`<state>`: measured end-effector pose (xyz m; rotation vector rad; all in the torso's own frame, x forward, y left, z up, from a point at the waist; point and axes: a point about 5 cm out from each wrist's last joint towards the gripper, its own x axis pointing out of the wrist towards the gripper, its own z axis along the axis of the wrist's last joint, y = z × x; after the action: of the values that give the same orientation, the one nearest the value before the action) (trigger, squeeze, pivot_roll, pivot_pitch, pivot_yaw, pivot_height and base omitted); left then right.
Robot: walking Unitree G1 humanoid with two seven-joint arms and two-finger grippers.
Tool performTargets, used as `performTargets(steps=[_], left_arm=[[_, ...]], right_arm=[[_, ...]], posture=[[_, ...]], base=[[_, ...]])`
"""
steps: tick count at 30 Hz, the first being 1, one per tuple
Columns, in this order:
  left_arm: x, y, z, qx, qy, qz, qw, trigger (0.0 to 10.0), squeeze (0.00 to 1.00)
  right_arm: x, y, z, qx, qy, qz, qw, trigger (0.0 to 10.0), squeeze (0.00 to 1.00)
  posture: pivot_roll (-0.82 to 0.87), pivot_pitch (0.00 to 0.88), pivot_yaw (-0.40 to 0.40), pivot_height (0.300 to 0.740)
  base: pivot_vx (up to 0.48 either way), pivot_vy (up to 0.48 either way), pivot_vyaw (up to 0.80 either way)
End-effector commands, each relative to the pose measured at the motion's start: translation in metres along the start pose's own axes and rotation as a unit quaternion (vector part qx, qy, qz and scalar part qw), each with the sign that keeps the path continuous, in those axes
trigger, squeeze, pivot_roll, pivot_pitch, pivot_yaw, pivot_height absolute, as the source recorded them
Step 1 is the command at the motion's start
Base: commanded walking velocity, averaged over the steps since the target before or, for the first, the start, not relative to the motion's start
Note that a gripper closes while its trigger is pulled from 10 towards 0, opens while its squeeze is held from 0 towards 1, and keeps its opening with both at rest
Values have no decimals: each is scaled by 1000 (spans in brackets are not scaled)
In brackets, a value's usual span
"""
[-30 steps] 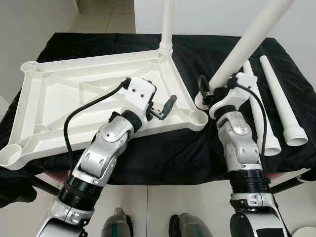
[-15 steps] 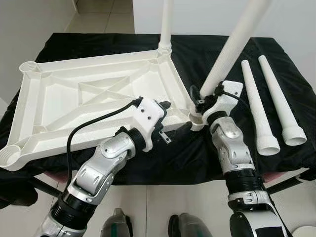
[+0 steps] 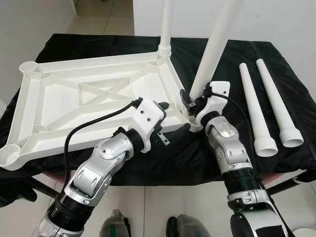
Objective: Building children table
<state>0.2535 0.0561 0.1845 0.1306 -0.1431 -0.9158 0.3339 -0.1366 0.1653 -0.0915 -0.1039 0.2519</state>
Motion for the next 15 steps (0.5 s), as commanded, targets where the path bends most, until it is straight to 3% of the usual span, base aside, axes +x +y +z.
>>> performTargets(steps=[1,9,15], left_arm=[[-1,-4,-3,-4,8,-25,1000,10000,0],[-1,-3,-3,0,10,-27,1000,10000,0],[1,-2,-3,2,10,-29,1000,10000,0]], right_arm=[[-4,-4,1,0,2,-9,1000,10000,0],[-12,-8,3,-9,2,-15,1000,10000,0],[-13,0,1,-8,5,2,1000,10000,0]], posture=[[-100,10,-23,740],[-112,14,-12,740],[-114,23,-5,740]], base=[[0,0,0],[0,0,0],[0,0,0]])
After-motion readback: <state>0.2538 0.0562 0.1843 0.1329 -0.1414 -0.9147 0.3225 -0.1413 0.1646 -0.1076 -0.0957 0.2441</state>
